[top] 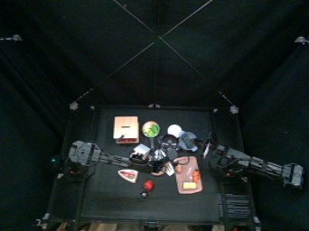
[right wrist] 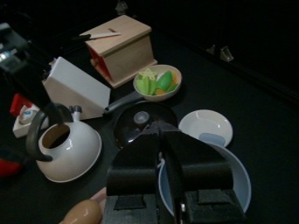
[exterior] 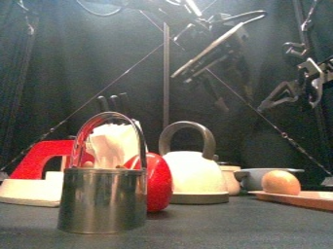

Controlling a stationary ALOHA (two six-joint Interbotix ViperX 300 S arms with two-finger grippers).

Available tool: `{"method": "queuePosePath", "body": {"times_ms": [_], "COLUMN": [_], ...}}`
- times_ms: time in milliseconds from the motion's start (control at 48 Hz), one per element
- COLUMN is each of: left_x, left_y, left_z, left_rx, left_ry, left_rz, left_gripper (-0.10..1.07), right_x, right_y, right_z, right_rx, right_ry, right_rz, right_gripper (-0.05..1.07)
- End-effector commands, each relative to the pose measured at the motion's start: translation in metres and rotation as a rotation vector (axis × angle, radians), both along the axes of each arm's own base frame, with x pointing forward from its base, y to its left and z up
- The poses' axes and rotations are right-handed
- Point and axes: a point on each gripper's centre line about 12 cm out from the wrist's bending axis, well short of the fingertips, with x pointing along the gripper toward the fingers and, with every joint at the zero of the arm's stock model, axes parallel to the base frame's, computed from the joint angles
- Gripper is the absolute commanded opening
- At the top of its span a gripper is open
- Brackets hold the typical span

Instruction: Grab pairing knife

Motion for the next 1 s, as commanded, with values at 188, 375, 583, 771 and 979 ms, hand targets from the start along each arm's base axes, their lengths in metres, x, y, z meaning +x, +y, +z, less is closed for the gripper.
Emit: {"method": "queuePosePath", "body": {"times_ms": [188, 375, 583, 771, 979], "left_x": [-0.04, -0.065, -0.103, -0.145, -0.19], "left_y": [0.0, 0.003, 0.012, 0.021, 0.035], "left_z": [0.048, 0.062, 0.073, 0.075, 0.071], "left_rx": [0.081, 0.111, 0.117, 0.17, 0.168], "left_ry": [0.067, 0.075, 0.063, 0.086, 0.091], "left_rz": [0.155, 0.199, 0.297, 0.434, 0.54], "left_gripper": [0.89, 0.89, 0.89, 0.89, 0.89], "right_x": [0.004, 0.004, 0.004, 0.005, 0.005], "right_y": [-0.002, -0.002, -0.002, -0.003, -0.004], "right_z": [0.007, 0.007, 0.007, 0.006, 0.004], "right_rx": [-0.005, -0.005, -0.004, -0.003, 0.003], "right_ry": [-0.013, -0.013, -0.012, -0.005, 0.003], "right_rz": [0.001, 0.0, 0.0, 0.0, -0.005], "right_gripper": [0.01, 0.01, 0.01, 0.01, 0.01]}}
